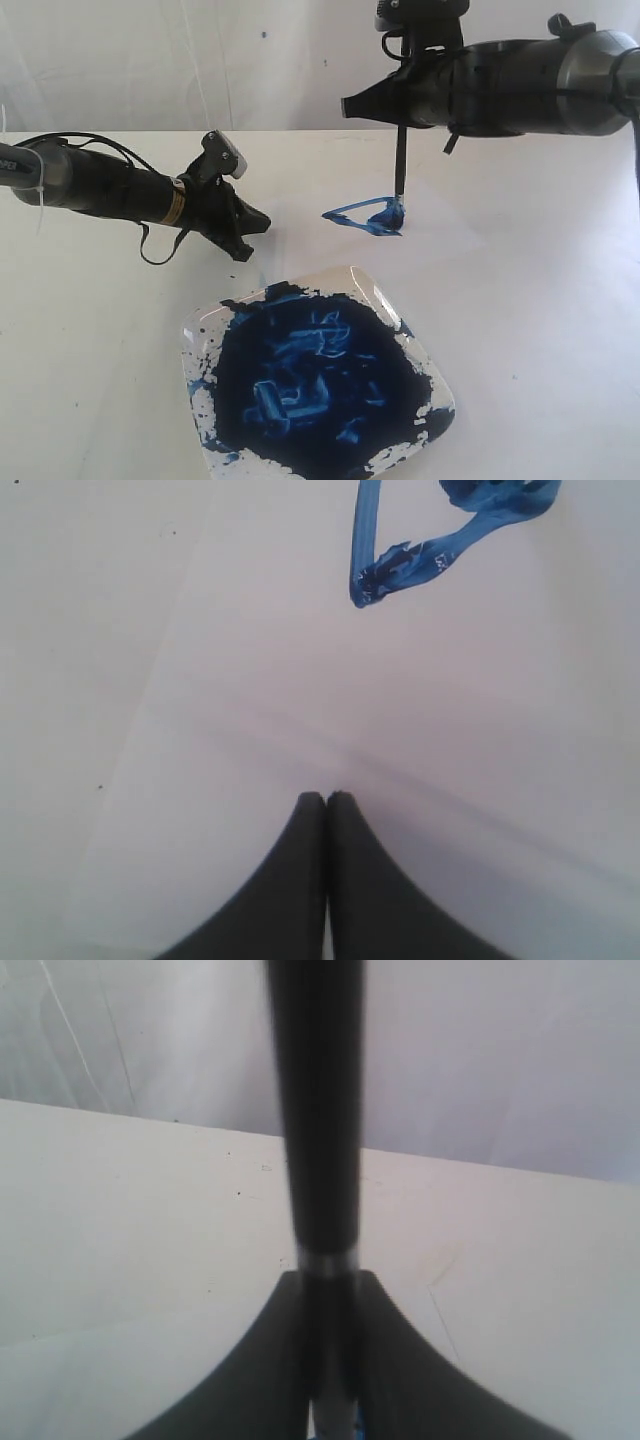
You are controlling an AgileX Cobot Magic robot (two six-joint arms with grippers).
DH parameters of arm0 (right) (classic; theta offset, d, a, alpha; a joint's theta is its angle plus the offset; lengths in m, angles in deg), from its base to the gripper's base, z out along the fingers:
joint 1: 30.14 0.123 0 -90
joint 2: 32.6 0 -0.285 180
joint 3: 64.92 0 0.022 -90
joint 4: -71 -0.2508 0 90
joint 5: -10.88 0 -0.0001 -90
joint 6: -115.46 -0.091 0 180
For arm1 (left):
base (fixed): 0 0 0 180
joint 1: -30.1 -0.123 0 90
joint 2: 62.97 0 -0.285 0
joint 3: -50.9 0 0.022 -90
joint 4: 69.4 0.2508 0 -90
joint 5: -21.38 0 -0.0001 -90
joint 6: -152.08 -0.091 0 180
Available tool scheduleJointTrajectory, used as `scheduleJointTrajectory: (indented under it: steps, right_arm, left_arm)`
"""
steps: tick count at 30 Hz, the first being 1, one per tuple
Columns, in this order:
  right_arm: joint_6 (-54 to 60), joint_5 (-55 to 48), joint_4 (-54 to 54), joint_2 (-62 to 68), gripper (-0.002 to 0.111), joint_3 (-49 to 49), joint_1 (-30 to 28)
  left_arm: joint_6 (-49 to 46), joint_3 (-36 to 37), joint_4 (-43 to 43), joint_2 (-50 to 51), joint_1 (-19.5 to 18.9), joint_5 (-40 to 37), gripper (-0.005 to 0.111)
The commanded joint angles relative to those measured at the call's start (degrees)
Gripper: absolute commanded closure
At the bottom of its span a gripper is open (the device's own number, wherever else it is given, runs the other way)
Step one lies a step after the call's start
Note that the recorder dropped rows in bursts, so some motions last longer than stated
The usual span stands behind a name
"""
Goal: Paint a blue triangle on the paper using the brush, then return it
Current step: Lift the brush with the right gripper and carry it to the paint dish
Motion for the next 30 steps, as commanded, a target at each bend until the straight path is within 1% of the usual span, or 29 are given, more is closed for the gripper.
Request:
scheduleJointTrajectory:
  steps: [1, 8, 13, 16, 19, 21, 22, 23, 24, 25, 27, 28, 30]
  right_arm:
    - [-0.25, -1.21, 0.06, -1.10, 0.108, -1.77, -0.02]
    - [-0.40, -2.93, 0.06, -3.28, 0.108, -2.02, -0.02]
    - [-0.23, -0.18, 0.06, -8.55, 0.108, -2.02, -0.02]
    - [-0.23, 0.26, 0.06, -11.18, 0.108, -2.02, -0.02]
    - [-0.23, -1.13, 0.06, -12.24, 0.108, -2.15, -0.02]
    - [-0.72, -4.91, 0.06, -13.36, 0.108, -2.66, -0.02]
    - [-1.97, -9.19, 0.06, -14.44, 0.108, -3.51, -0.02]
    - [-3.31, -13.65, 0.06, -15.72, 0.108, -4.55, -0.02]
    - [-3.89, -16.13, 0.06, -16.79, 0.108, -5.81, -0.02]
    - [-4.71, -17.65, 0.06, -17.54, 0.108, -6.80, -0.02]
    - [-7.30, -20.04, 0.06, -18.93, 0.108, -8.93, -0.02]
    - [-8.43, -21.34, 0.06, -19.79, 0.108, -10.08, -0.02]
    - [-9.49, -23.73, 0.06, -21.36, 0.108, -12.23, -0.02]
  left_arm:
    - [0.20, -0.29, 0.08, -0.02, -0.07, 0.00, 0.107]
    - [0.20, -0.29, 0.08, -0.02, -0.07, 0.00, 0.107]
    - [0.20, -0.29, 0.08, -0.02, -0.07, 0.00, 0.107]
    - [0.85, -0.29, 0.08, -1.75, -1.45, 1.94, 0.107]
    - [4.23, -0.29, 0.08, -5.39, -4.14, 4.30, 0.107]
    - [10.05, -0.16, 0.08, -8.75, -6.97, 6.88, 0.107]
    - [15.31, -0.16, 0.08, -10.89, -9.31, 10.07, 0.107]
    - [17.98, -0.16, 0.08, -12.52, -11.19, 13.44, 0.107]
    - [19.52, -0.16, 0.08, -14.74, -13.56, 18.48, 0.107]
    - [19.95, -0.16, 0.08, -15.78, -14.74, 22.05, 0.107]
    - [20.21, 0.11, 0.08, -19.04, -17.54, 22.81, 0.107]
    - [21.79, 0.90, 0.08, -20.59, -18.75, 22.81, 0.107]
    - [22.56, 4.05, 0.08, -25.03, -20.90, 22.81, 0.107]
